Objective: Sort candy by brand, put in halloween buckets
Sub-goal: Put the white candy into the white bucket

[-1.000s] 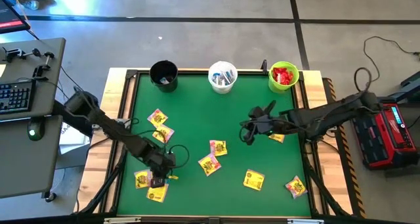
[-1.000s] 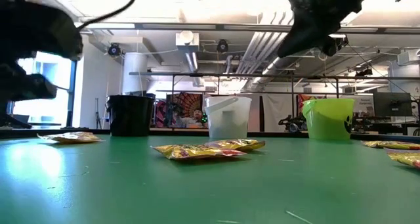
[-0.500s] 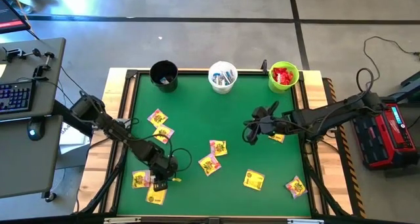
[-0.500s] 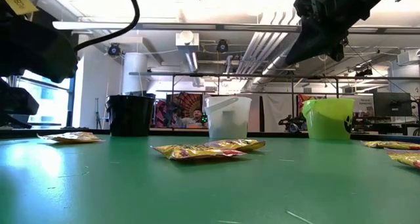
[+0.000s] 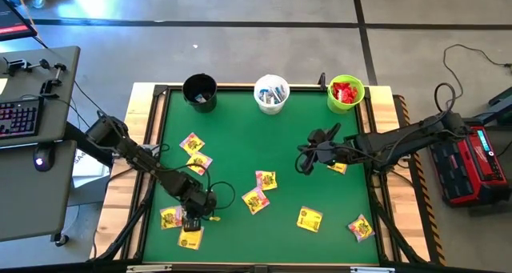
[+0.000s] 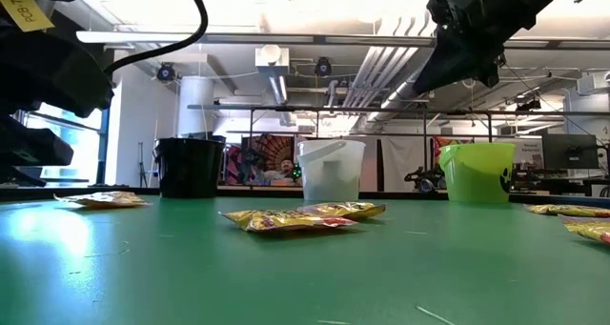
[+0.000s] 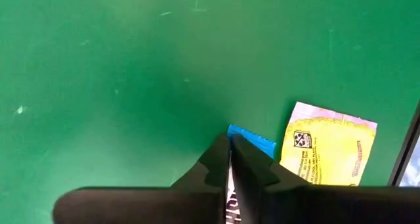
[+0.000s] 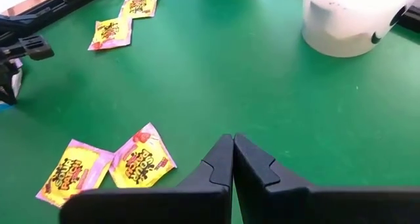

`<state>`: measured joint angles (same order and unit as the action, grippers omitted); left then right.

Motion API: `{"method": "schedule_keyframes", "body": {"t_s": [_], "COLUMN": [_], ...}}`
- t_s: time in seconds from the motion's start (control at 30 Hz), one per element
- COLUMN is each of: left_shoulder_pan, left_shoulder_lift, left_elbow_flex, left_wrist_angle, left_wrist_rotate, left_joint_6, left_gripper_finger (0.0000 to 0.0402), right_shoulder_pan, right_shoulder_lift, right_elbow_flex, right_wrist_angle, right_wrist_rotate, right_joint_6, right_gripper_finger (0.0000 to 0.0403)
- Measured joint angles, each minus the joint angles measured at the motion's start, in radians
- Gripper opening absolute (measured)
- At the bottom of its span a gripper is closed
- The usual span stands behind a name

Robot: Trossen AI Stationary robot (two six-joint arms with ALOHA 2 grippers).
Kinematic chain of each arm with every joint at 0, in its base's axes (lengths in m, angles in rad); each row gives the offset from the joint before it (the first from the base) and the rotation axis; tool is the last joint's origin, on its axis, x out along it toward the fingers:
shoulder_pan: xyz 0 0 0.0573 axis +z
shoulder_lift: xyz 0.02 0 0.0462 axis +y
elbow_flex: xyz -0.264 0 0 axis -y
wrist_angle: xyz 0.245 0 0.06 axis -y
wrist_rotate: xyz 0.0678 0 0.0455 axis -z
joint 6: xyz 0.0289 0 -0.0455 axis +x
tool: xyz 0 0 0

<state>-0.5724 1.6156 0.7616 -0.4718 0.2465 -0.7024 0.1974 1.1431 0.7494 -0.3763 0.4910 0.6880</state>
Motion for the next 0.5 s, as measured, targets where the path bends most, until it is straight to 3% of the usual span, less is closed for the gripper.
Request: {"method": "schedule_keyframes", "body": {"t_s": [0.5], "left_shoulder_pan": [0.127], "left_shoulder_lift": [-0.074], "left_elbow_flex": [0.077], "left_wrist_angle": [-0.107], "left_wrist_rotate": [0.000], "left_joint_6": [0.108], "left_gripper_finger": [0.0000], "right_shoulder_pan": [0.000], "right_shoulder_lift": [0.000], "right_elbow_flex": [0.000], "right_wrist_angle": [0.000], "right_wrist_rotate": [0.017], "right_joint_6": [-0.038], "right_gripper_finger": [0.0000]}}
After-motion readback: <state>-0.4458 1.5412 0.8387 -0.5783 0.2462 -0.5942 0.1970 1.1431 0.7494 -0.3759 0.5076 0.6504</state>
